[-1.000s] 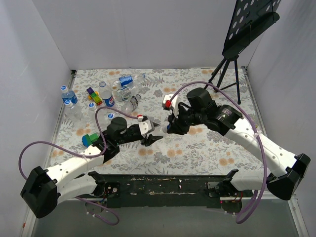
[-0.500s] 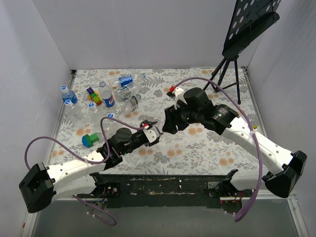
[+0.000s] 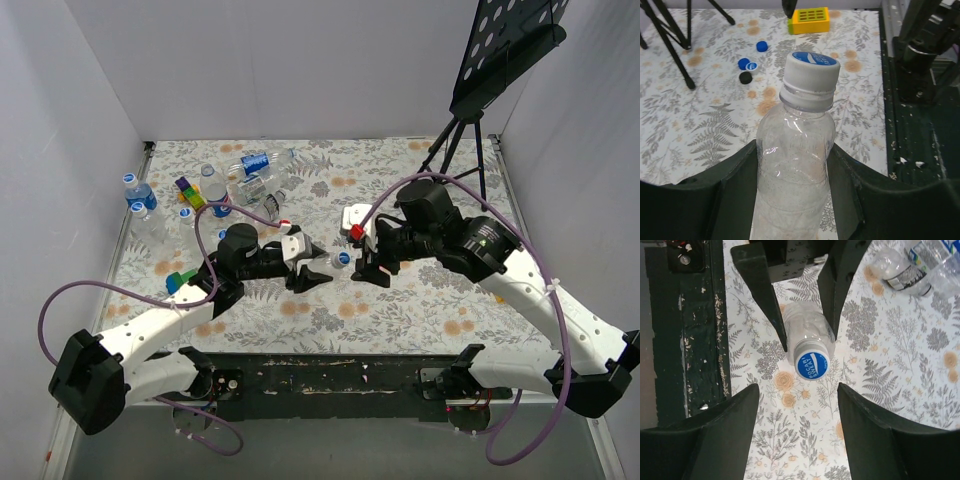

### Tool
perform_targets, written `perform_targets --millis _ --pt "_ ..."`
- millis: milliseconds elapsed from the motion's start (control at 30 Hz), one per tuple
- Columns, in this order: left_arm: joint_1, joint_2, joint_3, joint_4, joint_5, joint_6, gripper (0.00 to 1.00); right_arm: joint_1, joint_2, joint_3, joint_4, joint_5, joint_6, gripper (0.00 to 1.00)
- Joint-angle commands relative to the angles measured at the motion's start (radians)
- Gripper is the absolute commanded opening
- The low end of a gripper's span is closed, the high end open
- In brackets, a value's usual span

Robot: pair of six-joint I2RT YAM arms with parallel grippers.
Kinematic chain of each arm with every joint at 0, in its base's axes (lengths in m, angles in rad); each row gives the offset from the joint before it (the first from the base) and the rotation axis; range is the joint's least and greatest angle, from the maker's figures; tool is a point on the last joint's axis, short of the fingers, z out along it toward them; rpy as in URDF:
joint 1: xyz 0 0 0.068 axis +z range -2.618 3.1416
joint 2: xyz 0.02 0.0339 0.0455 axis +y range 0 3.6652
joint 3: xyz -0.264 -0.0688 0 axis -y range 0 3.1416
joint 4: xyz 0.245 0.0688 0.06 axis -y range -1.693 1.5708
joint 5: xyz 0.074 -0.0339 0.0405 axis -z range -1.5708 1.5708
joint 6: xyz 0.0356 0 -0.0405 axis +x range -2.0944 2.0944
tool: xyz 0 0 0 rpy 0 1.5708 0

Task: Screw on the bottle caps
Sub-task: Screw the bottle cap onto the plastic bottle.

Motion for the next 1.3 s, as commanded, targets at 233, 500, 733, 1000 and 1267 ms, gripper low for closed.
perform_targets --millis 233,500,733,1000,1267 --pt "0.018 0.012 0.055 -0.036 0.222 -0.04 0.17 0.005 0.015 0.011 -0.012 -0.189 -0.274 0.69" --pt "0.021 0.007 0.056 -0.034 0.239 -0.047 0.17 0.005 0.068 0.038 -0.043 -0.233 -0.291 0.57" --pt "0.019 0.002 0.05 -0.028 0.136 -0.02 0.17 0.007 0.083 0.037 -0.011 -0.221 -0.179 0.01" --pt "-0.05 -0.059 -0.034 0.084 -0.405 0.06 0.17 0.005 0.104 -0.054 0.198 0.103 0.453 0.01" --pt "-0.283 -0.088 -0.155 0.257 -0.911 0.331 0.13 0.007 0.095 -0.166 0.297 0.31 1.002 0.05"
